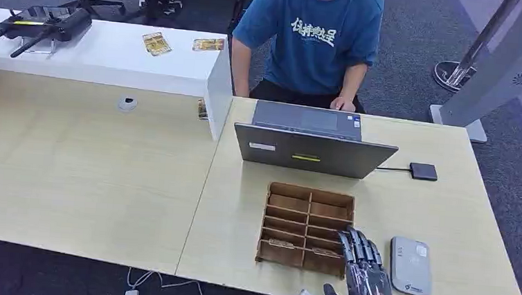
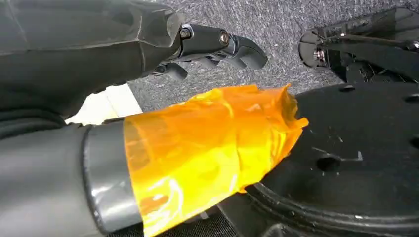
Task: Pass the card to the sensor for recognition and then transmit it.
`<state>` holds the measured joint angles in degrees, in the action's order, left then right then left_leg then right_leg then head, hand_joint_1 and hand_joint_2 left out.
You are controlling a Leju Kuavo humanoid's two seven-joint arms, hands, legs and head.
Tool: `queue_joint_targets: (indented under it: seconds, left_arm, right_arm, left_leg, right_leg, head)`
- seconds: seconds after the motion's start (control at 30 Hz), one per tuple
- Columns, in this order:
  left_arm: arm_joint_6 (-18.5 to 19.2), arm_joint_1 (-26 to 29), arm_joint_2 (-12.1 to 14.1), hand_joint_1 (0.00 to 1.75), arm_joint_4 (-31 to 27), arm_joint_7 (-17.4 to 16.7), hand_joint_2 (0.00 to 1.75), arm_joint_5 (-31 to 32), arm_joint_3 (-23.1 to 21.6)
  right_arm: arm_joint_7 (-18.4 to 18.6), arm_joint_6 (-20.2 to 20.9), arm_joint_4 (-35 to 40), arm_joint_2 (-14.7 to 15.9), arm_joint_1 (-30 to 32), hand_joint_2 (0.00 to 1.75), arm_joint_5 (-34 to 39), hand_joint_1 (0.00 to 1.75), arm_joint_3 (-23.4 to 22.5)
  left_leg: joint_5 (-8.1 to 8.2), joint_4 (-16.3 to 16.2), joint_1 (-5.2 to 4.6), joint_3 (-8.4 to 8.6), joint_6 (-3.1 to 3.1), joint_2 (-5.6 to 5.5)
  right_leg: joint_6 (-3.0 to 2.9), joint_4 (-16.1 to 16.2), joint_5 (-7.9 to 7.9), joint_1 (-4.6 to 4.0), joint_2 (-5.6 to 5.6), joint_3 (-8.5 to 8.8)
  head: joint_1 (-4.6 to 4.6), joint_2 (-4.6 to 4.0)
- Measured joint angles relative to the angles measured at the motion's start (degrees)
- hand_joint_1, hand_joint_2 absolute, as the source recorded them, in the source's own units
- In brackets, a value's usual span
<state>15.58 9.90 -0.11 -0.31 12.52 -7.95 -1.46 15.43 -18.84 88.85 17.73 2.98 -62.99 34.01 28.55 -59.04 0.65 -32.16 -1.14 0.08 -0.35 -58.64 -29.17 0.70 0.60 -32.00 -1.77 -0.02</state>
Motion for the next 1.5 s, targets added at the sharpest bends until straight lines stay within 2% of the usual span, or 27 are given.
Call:
queue_joint_targets:
  seconds: [0.5,0.87,1.07,1.33,1.5]
  left_arm:
    - [-0.07,0.0,-0.48,0.0,0.0,0.0,0.0,-0.46,0.0]
    - [0.0,0.0,-0.57,0.0,0.0,0.0,0.0,-0.79,0.0]
    - [0.26,0.0,-0.39,0.0,0.0,0.0,0.0,-0.77,-0.04]
    - [0.77,-0.01,0.15,0.0,0.0,0.0,0.0,-0.61,-0.44]
    - [0.81,-0.01,0.35,0.0,0.0,0.0,0.0,-0.61,-0.55]
  right_arm:
    - [0.18,0.13,1.99,-0.2,0.74,1.75,1.12,0.0,0.11]
    - [-1.55,-0.33,2.14,-2.47,-1.28,1.75,1.86,0.0,0.94]
    - [-2.47,-1.09,0.81,-3.74,-3.18,1.75,2.52,0.0,1.75]
    - [-4.13,-4.44,-2.44,-5.18,-4.37,1.75,2.41,0.0,1.81]
    - [-3.48,-3.34,-4.17,-5.38,-4.87,1.75,0.4,0.0,2.1]
  left_leg:
    - [0.0,0.0,0.0,-0.01,0.0,0.0]
    - [-0.01,0.01,0.0,-0.01,-0.01,0.0]
    - [-0.01,0.01,0.0,0.0,-0.01,0.0]
    - [-0.01,0.01,0.01,0.0,-0.01,0.0]
    - [-0.01,0.01,0.0,0.0,-0.01,0.0]
  right_leg:
    - [0.0,0.0,0.0,0.0,0.0,0.0]
    - [0.0,-0.01,0.0,0.0,0.0,0.02]
    - [0.0,-0.01,0.0,0.0,0.0,0.01]
    - [0.0,-0.01,0.0,0.0,0.0,0.01]
    - [0.0,-0.01,0.0,0.0,0.0,0.0]
  head:
    - [0.02,0.0]
    - [0.02,0.0]
    - [0.02,0.0]
    - [0.0,0.0]
    - [0.02,0.0]
